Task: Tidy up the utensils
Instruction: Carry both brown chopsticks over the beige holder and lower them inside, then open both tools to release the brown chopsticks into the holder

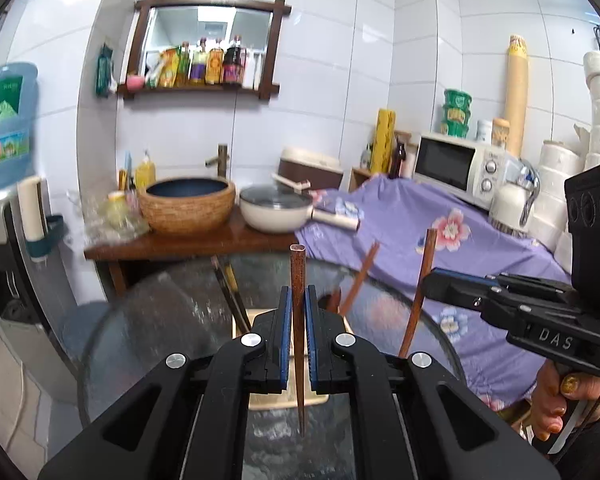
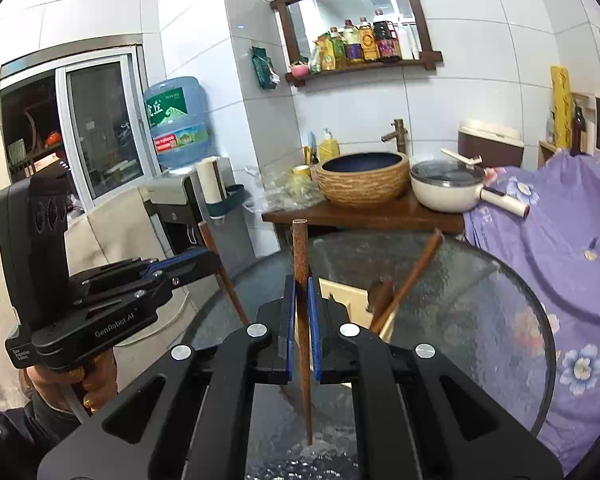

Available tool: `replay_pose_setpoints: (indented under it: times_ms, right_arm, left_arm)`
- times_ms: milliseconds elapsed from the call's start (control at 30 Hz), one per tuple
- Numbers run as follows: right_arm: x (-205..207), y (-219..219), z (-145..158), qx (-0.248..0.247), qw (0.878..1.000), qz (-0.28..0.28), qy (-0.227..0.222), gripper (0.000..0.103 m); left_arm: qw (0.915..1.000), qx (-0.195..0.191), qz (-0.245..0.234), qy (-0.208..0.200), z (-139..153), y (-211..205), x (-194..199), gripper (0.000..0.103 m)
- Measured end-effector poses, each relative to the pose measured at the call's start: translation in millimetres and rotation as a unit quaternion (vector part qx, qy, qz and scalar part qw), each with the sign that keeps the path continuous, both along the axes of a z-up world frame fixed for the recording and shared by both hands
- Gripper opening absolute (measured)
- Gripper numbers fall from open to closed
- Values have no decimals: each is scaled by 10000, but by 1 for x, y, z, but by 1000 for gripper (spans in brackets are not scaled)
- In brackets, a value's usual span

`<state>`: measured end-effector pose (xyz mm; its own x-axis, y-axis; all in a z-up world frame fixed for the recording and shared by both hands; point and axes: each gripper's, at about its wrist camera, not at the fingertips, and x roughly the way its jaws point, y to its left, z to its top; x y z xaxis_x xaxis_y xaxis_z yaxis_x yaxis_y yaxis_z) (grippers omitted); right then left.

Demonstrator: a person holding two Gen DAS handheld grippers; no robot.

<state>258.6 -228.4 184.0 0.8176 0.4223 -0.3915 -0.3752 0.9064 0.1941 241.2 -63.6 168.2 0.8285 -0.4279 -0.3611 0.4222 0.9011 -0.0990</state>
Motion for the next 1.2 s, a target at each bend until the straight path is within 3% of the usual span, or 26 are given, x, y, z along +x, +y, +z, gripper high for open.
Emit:
replay_pose_setpoints:
  times_ms: [333, 467, 633, 800, 1200]
  right_arm:
    - [28, 4, 77, 51, 9982, -195, -568, 7]
    - [48, 4, 86, -48, 9969, -431, -664, 7]
    - [73, 0, 62, -115, 9969, -598, -498, 7]
    - [95, -4, 15, -99, 9972, -719, -160, 7]
    - [106, -7, -44, 40, 9971, -741, 187, 6]
  left_arm:
    - [9982, -435, 279, -305, 72, 13, 32, 6]
    - [9966, -506, 559, -331, 83, 10, 57, 6]
    - [9960, -409, 766, -205, 64, 0, 86, 6]
    - [9959, -354, 808, 211, 24, -6, 110, 6]
    - [9945, -47, 772, 700, -39, -16, 124, 6]
